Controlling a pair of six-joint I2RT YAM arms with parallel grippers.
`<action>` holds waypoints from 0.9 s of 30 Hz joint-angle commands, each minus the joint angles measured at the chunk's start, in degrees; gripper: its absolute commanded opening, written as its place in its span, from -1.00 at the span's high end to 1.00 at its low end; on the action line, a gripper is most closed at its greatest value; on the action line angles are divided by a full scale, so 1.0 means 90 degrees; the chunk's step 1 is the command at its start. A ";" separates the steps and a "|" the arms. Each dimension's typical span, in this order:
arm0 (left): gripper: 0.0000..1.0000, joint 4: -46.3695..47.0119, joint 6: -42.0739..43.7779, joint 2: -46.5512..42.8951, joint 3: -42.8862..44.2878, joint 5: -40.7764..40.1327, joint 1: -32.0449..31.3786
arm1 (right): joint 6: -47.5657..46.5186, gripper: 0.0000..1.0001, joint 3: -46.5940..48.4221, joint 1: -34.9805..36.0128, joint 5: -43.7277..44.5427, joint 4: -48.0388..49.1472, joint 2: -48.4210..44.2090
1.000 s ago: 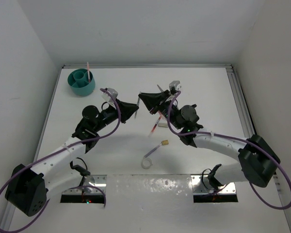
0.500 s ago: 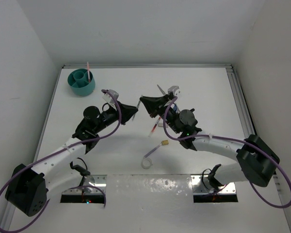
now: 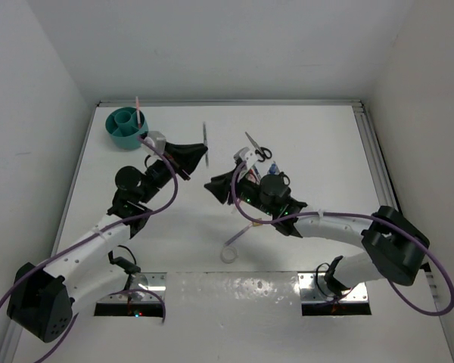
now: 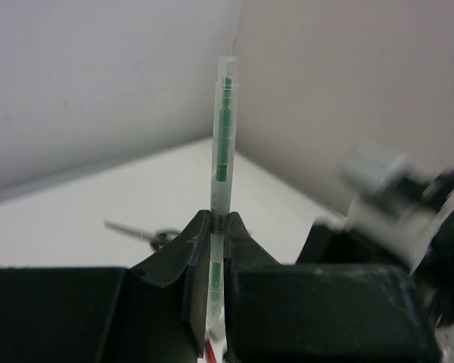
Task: Sort the stationery into containers
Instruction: Close the pen cap on the pen.
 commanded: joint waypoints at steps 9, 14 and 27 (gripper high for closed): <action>1.00 0.1196 -0.0025 -0.0291 0.0240 -0.0203 0.0081 | -0.0516 0.20 0.0390 0.0034 -0.0523 -0.1563 -0.0890; 1.00 0.1060 0.0082 -0.0320 0.0211 -0.0076 0.0071 | -0.1102 -0.09 0.1100 -0.0278 -0.0357 -0.2674 -0.1535; 1.00 0.0688 0.0444 -0.0369 0.0171 0.0402 -0.0075 | -0.1513 -0.04 0.3506 -0.0494 -0.0668 -0.3294 -0.0677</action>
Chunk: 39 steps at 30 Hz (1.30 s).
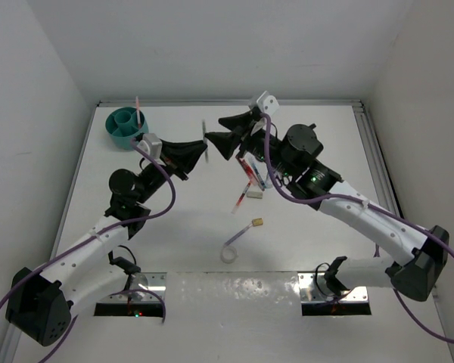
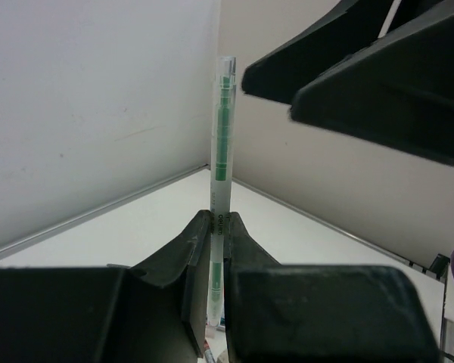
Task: Sort the stationery into containers
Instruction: Close the pen cap on the pen.
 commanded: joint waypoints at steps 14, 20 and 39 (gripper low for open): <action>1.00 0.0074 0.0162 -0.0138 0.0055 0.0155 -0.0083 | 0.0322 0.45 0.0313 -0.0011 -0.0310 0.0514 0.0856; 1.00 0.0054 0.0162 -0.0138 0.0016 0.0165 -0.0112 | 0.0459 1.00 0.0284 -0.0011 -0.0398 0.0642 0.0983; 0.23 0.0083 0.0553 0.0076 -0.0062 0.0174 -0.0229 | 0.1045 1.00 -0.0370 0.0135 -0.0544 0.1296 0.0876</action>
